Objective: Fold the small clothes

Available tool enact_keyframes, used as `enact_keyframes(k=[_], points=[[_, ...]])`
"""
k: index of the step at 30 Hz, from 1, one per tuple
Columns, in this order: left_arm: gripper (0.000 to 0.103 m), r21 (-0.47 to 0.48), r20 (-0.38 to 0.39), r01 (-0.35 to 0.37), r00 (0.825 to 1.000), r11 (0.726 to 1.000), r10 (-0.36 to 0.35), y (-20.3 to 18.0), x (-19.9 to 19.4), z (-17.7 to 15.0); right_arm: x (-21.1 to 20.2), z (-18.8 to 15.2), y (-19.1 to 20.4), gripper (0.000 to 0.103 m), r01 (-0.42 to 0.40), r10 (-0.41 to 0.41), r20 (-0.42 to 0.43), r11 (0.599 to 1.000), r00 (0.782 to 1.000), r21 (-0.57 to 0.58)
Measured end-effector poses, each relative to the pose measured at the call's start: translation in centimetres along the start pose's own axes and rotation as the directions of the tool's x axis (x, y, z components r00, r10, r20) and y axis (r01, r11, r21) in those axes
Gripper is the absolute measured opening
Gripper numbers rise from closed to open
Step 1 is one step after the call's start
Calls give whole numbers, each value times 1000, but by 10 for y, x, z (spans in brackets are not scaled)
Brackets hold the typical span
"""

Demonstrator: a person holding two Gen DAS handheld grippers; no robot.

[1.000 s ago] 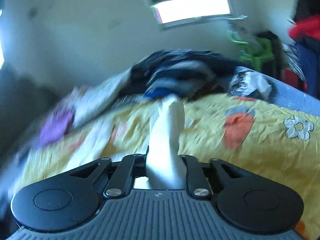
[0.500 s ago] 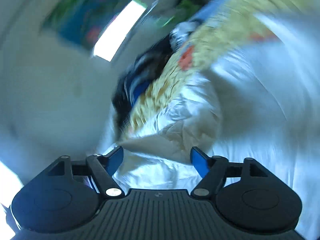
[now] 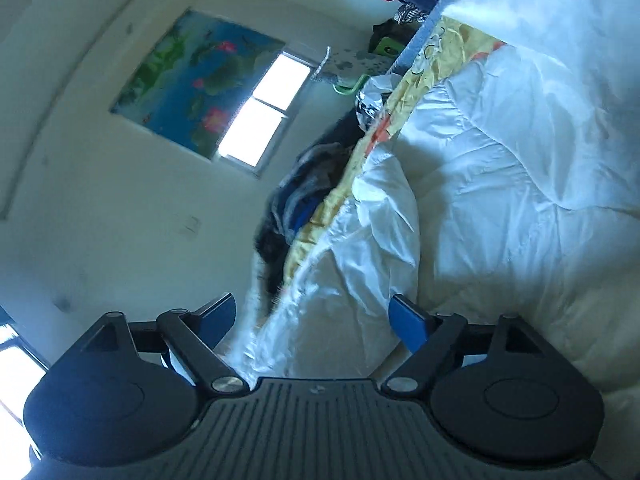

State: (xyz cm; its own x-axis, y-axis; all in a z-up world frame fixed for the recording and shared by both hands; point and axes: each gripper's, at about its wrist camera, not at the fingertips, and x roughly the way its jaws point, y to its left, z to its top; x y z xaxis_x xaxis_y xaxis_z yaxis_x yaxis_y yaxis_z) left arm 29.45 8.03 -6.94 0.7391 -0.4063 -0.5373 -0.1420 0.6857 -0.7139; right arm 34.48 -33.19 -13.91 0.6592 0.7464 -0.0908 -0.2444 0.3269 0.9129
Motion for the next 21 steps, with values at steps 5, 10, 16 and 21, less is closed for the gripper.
enact_keyframes(k=[5, 10, 16, 21], points=[[102, -119, -70, -116, 992, 986, 108, 8, 45, 27, -9, 6, -20, 87, -110, 104, 55, 984, 993, 137], [33, 28, -136, -174, 975, 984, 176, -29, 81, 43, -5, 6, -17, 89, -105, 100, 47, 988, 994, 115], [17, 93, -27, -88, 995, 992, 91, -69, 85, 60, -7, 8, -24, 89, -140, 130, 70, 978, 989, 158], [17, 195, -69, -164, 981, 967, 180, -60, 88, 40, -7, 10, -27, 89, -144, 135, 69, 977, 989, 158]])
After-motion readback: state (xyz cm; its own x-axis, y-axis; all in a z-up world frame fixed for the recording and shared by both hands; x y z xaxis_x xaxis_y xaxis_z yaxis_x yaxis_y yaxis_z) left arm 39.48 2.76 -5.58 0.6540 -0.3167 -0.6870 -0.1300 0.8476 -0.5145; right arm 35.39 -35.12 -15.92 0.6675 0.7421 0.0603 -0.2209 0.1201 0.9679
